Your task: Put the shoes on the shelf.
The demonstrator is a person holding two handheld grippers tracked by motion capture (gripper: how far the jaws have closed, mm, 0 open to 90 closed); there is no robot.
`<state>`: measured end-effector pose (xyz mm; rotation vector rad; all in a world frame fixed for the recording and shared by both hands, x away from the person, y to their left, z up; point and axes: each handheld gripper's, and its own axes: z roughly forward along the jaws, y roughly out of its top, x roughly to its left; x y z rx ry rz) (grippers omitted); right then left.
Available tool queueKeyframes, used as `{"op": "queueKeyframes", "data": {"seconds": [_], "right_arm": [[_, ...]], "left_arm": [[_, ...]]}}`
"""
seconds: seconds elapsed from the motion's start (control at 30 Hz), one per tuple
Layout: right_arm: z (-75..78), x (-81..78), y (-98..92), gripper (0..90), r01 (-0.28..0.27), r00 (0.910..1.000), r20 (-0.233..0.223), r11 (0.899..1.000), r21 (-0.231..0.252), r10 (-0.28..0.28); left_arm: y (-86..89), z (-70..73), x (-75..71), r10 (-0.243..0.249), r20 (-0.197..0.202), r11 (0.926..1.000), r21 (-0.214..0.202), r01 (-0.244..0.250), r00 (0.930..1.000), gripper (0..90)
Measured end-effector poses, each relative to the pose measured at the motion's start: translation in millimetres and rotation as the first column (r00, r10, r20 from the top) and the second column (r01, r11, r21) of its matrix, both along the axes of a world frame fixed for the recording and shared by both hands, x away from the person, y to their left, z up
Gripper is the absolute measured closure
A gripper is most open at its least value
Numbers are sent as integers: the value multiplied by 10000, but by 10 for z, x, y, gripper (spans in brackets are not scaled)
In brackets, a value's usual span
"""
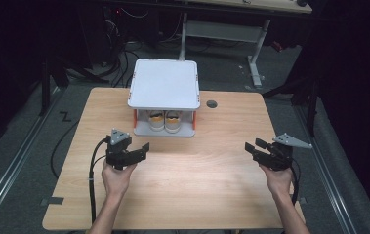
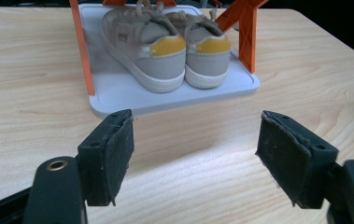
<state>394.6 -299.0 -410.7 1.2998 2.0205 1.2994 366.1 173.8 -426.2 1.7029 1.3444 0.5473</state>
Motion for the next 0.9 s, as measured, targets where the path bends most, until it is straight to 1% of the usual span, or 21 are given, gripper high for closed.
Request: {"op": "queueKeyframes", "data": {"seconds": [0.1,0.13,0.2,0.23,0.3,0.33,0.43,0.57,0.63,0.77,0.87,0.9], "right_arm": [[-96,-40,-33,424,127,9999,-67,9998,-132,-128],[-120,-51,-40,407,204,9997,-93,9997,-153,-206],[-187,-72,-56,371,612,9979,-189,9975,-349,-619],[-215,-73,-69,363,637,9974,-303,9973,-367,-649],[-271,-75,-84,352,743,9962,-426,9960,-496,-764],[-312,-78,-89,352,819,9953,-457,9946,-637,-849],[-400,-83,-102,358,865,9938,-627,9932,-777,-915],[-528,-70,-109,367,783,9918,-931,9924,-947,-871],[-585,-63,-113,373,733,9910,-1043,9923,-998,-837],[-642,-53,-113,380,761,9897,-1126,9914,-1065,-881],[-678,-38,-115,380,798,9883,-1210,9906,-1113,-932],[-693,-28,-116,380,823,9876,-1233,9896,-1177,-967]], "left_arm": [[21,-61,-42,-28,-22,9999,135,29,10000,262],[32,-94,-58,-20,-103,9999,167,22,9999,260],[51,-152,-78,-20,-235,9999,166,24,9997,257],[59,-181,-84,-23,-301,9998,186,29,9995,256],[70,-236,-94,-16,-485,9993,363,34,9988,253],[72,-263,-99,-8,-507,9988,479,33,9987,250],[83,-333,-113,26,-634,9979,643,15,9980,244],[112,-439,-117,124,-894,9967,816,-51,9959,241],[113,-486,-116,153,-947,9961,878,-69,9954,240],[126,-550,-104,258,-1083,9949,994,-149,9938,240],[135,-596,-83,469,-1105,9945,983,-360,9928,240],[136,-606,-77,514,-1108,9936,1058,-396,9925,241]]}}
